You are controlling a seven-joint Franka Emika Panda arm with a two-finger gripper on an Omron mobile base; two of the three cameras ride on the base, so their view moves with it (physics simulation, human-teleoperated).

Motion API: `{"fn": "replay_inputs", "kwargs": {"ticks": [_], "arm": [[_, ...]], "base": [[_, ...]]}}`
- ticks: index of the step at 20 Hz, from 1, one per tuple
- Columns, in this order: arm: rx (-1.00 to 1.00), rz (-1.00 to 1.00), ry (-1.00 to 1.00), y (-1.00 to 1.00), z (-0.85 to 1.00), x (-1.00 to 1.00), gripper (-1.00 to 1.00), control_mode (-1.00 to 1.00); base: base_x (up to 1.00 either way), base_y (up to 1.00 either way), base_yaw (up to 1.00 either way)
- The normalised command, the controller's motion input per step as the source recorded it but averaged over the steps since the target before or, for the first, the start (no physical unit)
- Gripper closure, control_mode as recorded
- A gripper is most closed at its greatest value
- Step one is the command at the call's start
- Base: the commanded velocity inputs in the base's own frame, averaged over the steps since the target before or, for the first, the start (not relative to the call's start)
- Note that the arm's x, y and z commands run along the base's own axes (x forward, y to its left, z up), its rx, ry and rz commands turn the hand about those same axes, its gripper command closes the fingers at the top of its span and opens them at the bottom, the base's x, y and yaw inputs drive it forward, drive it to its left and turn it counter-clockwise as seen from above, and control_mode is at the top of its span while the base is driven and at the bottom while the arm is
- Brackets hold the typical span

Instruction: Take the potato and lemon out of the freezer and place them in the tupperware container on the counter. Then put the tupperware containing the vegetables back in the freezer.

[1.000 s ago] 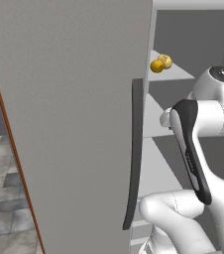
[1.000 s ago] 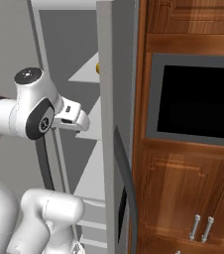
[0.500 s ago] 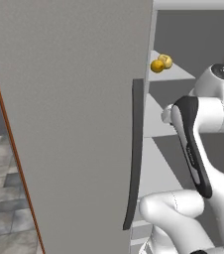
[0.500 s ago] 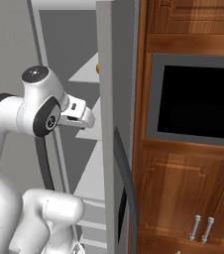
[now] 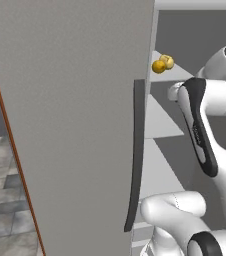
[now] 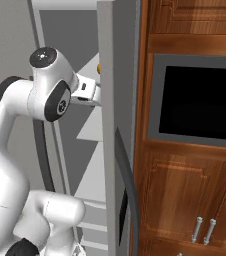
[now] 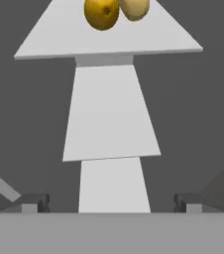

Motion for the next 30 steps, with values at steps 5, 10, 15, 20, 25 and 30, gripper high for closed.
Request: {"fn": "replay_inputs", "kwargs": {"ticks": [5, 10, 15, 20, 25, 30], "arm": [[0.02, 0.0, -0.08, -0.04, 0.55, 0.34, -1.0, -1.0], [0.0, 0.0, -0.15, -0.01, 0.37, 0.39, -1.0, -1.0], [0.0, 0.0, -0.14, 0.0, 0.18, 0.47, -1.0, -1.0], [0.03, 0.0, -0.01, 0.0, 0.0, 0.58, -1.0, -1.0], [0.15, -0.01, 0.02, 0.0, 0.0, 0.74, -1.0, -1.0], [0.14, -0.02, 0.02, 0.0, 0.0, 0.53, -1.0, -1.0]], "base": [[0.0, 0.0, 0.0], [0.0, 0.0, 0.0], [0.0, 0.0, 0.0], [0.0, 0.0, 0.0], [0.0, 0.0, 0.0], [0.0, 0.0, 0.0]]}}
